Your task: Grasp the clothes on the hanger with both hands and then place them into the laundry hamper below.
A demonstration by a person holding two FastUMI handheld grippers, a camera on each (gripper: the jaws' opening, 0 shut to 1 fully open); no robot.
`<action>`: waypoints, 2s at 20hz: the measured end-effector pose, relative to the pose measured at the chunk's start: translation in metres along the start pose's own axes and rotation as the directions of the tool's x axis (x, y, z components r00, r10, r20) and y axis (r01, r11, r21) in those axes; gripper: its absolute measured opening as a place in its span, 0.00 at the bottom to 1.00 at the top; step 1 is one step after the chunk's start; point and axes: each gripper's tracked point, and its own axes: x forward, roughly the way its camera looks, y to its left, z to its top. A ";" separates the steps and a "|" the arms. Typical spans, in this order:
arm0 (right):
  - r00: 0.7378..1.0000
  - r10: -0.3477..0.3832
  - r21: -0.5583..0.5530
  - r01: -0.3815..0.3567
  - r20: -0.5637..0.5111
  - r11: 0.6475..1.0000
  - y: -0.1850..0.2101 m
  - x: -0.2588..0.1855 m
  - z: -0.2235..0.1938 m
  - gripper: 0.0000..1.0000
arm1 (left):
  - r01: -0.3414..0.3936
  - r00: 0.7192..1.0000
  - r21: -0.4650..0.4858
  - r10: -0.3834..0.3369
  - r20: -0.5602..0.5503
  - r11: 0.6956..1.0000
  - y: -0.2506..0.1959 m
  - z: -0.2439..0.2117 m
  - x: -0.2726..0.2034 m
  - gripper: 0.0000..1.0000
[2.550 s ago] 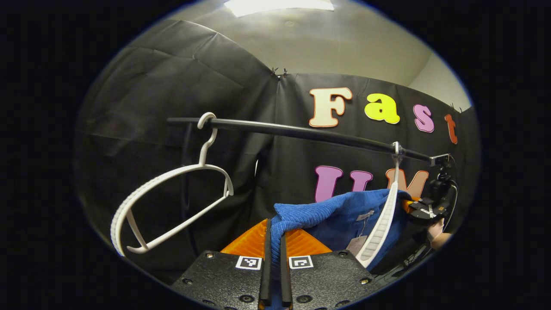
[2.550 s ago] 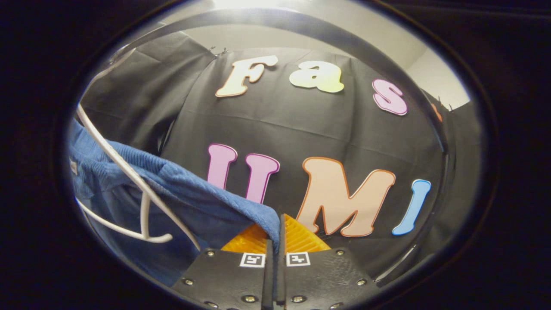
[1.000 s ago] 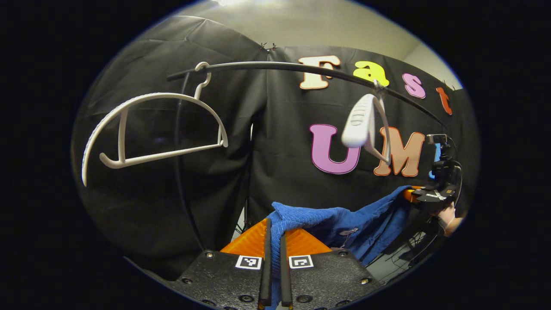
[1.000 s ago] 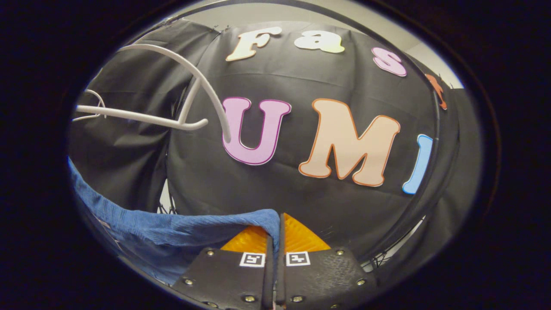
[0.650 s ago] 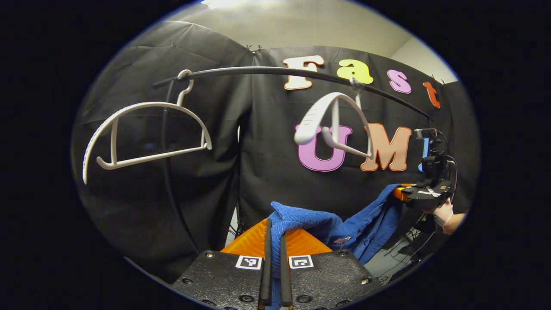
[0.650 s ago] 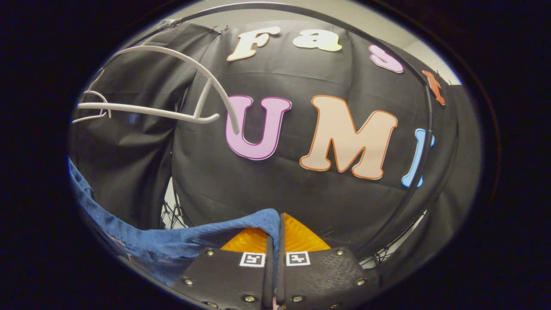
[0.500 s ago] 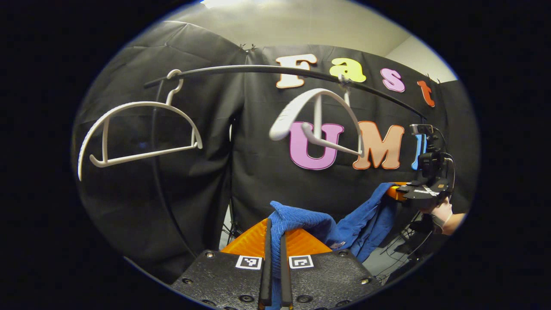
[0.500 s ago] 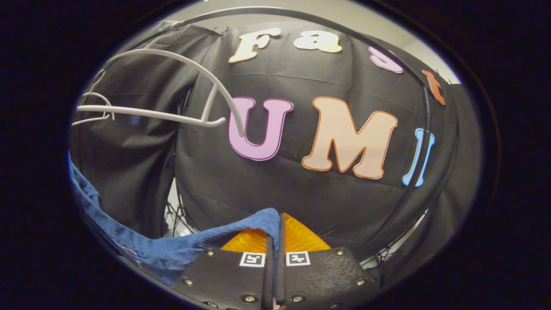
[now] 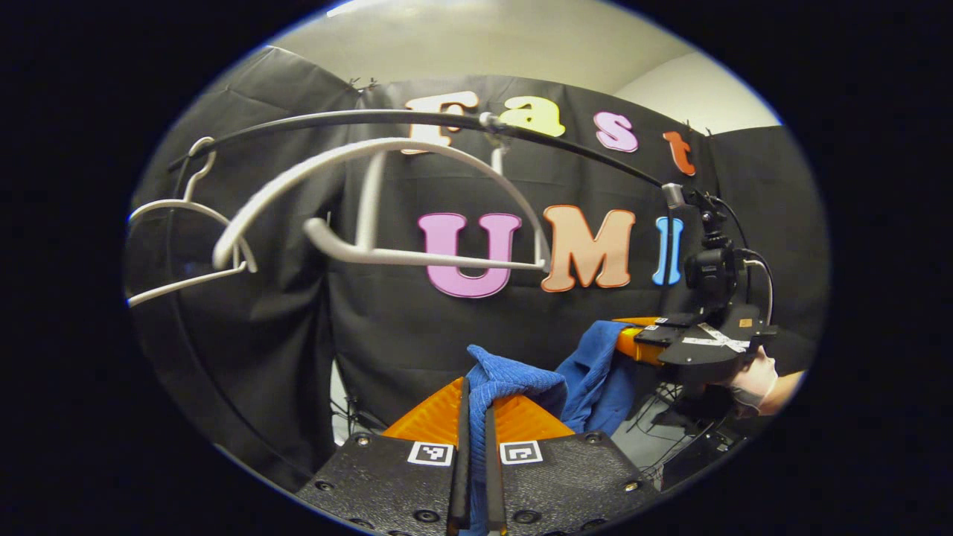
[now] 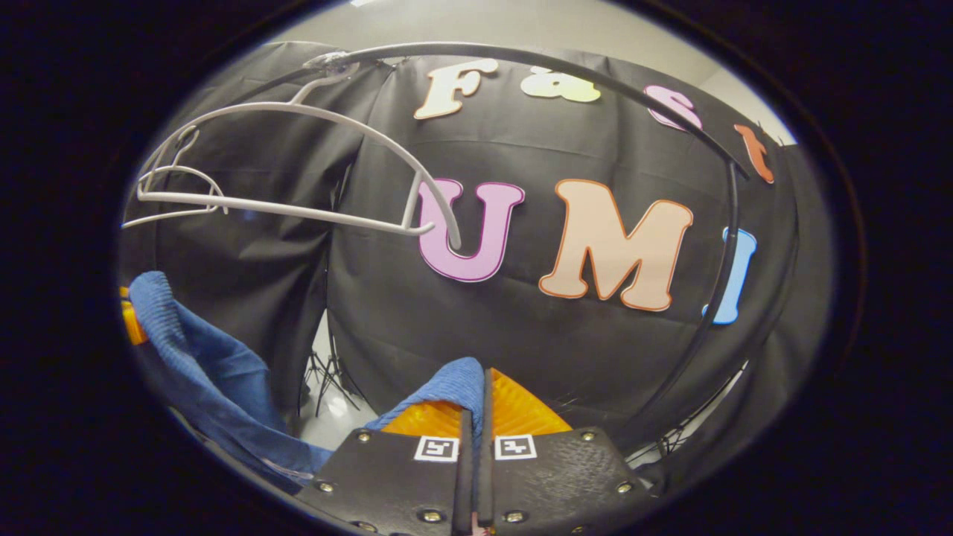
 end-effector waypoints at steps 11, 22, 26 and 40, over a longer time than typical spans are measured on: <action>0.997 -0.025 0.015 0.026 -0.072 1.000 -0.021 -0.025 -0.040 0.04 | 0.180 0.983 -0.114 -0.183 -0.019 0.977 -0.066 -0.016 0.059 0.09; 0.973 -0.036 0.025 0.042 -0.227 0.999 -0.029 -0.026 -0.120 0.04 | 0.150 0.963 -0.140 -0.177 -0.205 0.979 -0.070 -0.108 0.099 0.09; 0.959 -0.017 0.027 0.025 -0.282 0.999 -0.019 -0.020 -0.149 0.04 | 0.140 0.943 -0.118 -0.169 -0.287 0.983 -0.062 -0.147 0.097 0.09; 0.880 0.019 0.023 -0.009 -0.475 1.000 0.002 -0.029 -0.247 0.04 | 0.110 0.828 -0.068 -0.130 -0.546 0.992 -0.049 -0.257 0.081 0.10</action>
